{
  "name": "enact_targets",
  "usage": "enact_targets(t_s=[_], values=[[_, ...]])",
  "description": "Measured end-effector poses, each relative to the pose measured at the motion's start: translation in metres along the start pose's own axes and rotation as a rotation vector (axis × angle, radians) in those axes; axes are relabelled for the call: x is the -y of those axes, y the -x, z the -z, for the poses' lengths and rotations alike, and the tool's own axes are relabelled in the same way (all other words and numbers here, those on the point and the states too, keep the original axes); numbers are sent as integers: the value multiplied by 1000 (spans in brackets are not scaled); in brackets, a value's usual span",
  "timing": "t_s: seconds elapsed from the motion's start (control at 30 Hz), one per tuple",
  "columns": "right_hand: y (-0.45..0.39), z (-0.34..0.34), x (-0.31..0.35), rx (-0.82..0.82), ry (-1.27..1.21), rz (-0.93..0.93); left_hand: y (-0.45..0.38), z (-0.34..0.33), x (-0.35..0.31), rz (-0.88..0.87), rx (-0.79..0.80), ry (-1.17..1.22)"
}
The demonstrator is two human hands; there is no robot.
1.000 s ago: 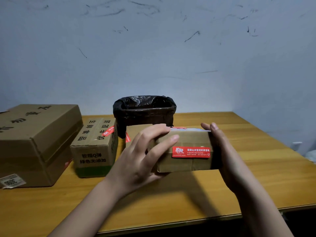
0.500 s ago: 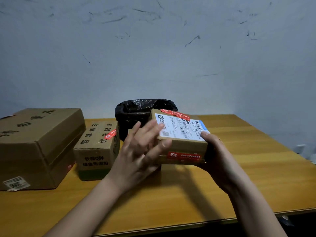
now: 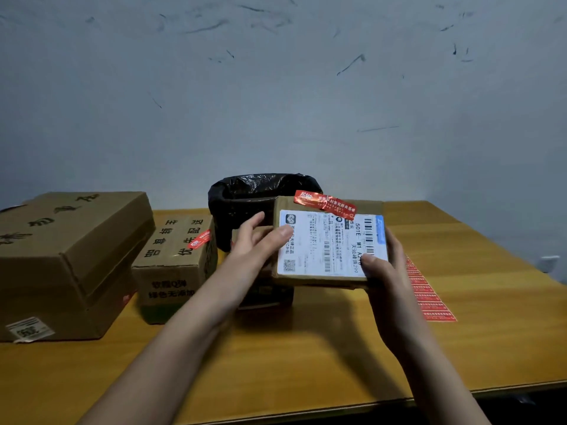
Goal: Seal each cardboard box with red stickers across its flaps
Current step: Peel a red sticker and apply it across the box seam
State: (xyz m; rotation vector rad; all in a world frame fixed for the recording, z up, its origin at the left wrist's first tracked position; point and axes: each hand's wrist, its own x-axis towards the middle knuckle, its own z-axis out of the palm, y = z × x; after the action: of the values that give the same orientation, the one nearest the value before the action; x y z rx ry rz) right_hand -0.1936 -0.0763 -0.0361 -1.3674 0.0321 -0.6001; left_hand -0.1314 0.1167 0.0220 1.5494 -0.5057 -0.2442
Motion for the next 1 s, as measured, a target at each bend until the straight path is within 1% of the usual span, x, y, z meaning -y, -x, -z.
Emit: enact_targets(t_s=[0.13, 0.27, 0.33, 0.37, 0.4, 0.43, 0.5, 0.53, 0.6, 0.63, 0.7, 0.77, 0.9, 1.0], values=[[1, 5, -3, 40, 18, 28, -6, 0, 7, 36, -61, 43], [0, 8, -8, 99, 17, 31, -9, 1, 16, 44, -73, 73], [-1, 6, -5, 80, 21, 31, -10, 2, 19, 47, -85, 93], [-2, 3, -3, 35, 49, 56, -11, 3, 20, 53, -93, 108], [-2, 0, 2, -31, 109, 118, -11, 4, 22, 62, -101, 123], [-3, -3, 9, -101, 198, 217, -12, 6, 23, 72, -108, 132], [-8, -9, 26, -213, 421, 467, -13, 8, 23, 76, -119, 115], [-12, -13, 36, -239, 545, 583, -14, 8, 23, 72, -125, 102], [-23, -21, 52, -196, 792, 730, -15, 7, 22, 59, -145, 95], [-29, -26, 59, -135, 892, 737, -15, 7, 22, 54, -155, 95], [-39, -37, 64, 23, 1025, 638, -16, 5, 21, 54, -160, 90], [-45, -43, 64, 160, 1072, 505, -16, 4, 22, 58, -157, 67], [-51, -46, 67, 283, 979, 288, -18, 9, 26, 47, -143, 32], [-54, -44, 68, 367, 803, 157, -19, 13, 27, 46, -117, 3]])
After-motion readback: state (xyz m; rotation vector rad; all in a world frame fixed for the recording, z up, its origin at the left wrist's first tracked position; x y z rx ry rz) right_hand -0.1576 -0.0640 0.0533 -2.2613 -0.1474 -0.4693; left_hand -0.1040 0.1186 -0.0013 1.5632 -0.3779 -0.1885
